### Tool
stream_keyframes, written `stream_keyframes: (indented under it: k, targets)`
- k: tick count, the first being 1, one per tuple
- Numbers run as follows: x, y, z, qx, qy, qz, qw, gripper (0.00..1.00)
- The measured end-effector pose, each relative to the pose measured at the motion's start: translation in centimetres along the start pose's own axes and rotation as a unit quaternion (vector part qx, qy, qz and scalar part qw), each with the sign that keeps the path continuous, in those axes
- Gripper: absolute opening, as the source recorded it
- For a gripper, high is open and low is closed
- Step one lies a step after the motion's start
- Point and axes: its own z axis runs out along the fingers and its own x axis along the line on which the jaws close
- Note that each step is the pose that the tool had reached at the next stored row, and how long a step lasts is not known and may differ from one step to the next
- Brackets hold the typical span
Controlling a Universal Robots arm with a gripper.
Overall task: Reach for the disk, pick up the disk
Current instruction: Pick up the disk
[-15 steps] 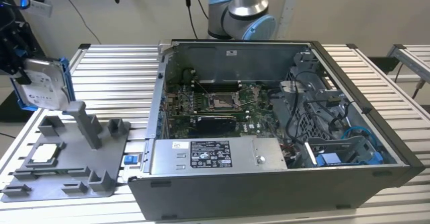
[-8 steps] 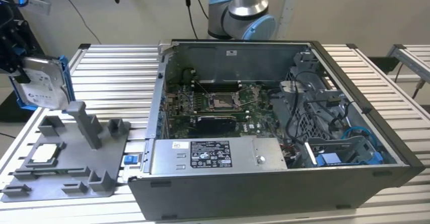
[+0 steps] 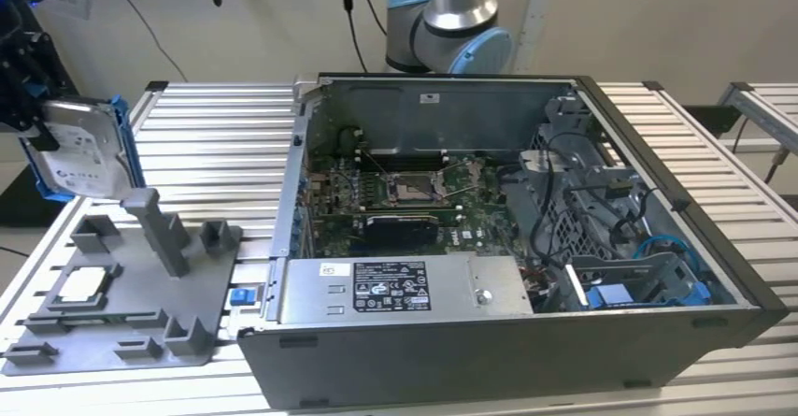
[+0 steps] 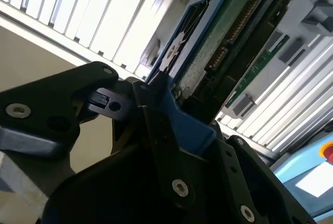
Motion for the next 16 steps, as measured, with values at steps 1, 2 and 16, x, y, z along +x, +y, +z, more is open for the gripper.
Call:
stream_keyframes:
  k: [1, 2, 16]
  targets:
    - [-0.01, 0.00, -0.04, 0.0069, -0.0001, -0.001, 1.0000, 0.00]
    - [0.00, 0.00, -0.08, 0.0136, -0.0001, -0.003, 0.9999, 0.00]
    - [-0.14, -0.03, -3.95, 0.0454, -0.0005, -0.012, 0.9989, 0.00]
